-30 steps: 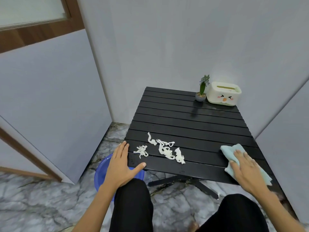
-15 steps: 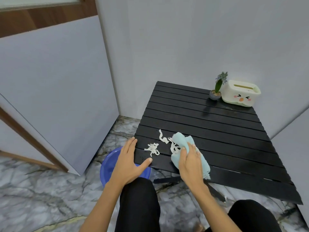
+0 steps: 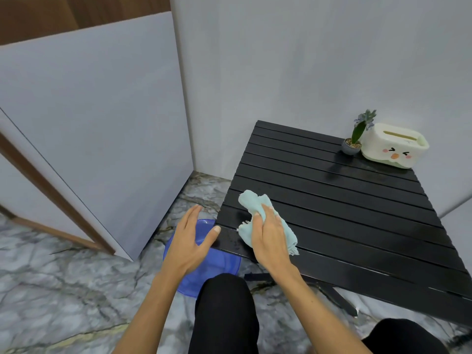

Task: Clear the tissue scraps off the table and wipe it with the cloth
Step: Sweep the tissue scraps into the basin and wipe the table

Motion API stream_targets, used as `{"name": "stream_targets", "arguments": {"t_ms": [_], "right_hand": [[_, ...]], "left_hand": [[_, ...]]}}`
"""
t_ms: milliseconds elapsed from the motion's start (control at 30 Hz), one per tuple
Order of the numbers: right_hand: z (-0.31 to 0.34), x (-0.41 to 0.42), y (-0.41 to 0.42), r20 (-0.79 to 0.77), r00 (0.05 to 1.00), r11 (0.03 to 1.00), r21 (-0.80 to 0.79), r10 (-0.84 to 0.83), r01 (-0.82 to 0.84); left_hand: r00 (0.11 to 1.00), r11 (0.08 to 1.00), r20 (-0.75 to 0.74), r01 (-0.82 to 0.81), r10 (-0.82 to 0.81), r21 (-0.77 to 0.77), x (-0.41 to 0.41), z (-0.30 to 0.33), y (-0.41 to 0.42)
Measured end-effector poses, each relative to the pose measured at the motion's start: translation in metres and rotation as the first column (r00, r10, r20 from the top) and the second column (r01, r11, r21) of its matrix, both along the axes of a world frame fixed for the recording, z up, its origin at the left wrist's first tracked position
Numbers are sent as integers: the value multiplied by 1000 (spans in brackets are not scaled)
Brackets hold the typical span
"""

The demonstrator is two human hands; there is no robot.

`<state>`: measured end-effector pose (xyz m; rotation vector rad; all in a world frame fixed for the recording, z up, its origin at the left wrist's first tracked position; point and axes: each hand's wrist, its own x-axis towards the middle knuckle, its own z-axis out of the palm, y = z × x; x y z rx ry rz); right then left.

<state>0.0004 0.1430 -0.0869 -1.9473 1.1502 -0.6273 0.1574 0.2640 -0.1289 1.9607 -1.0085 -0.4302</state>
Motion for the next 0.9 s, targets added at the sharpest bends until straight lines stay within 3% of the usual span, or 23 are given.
{"name": "stream_targets", "arguments": {"t_ms": [267,533,733,900], "right_hand": [[-2,33,9,13,998,997,32,65,-66],[-9,62,11,56,998,998,54,30,-33],[-5,80,14,43,995,995,33,94,-96],[-12,99,10,37,989,987,-79,143,-139]], "left_hand": [[998,998,-13,-56,56,13,22,-8,0],[994,994,-48,-100,102,42,36,-19,4],[990,991,-66,-120,124,62,49,-33,8],[988,986,-25,-150,152,75,62,-41,11]]}}
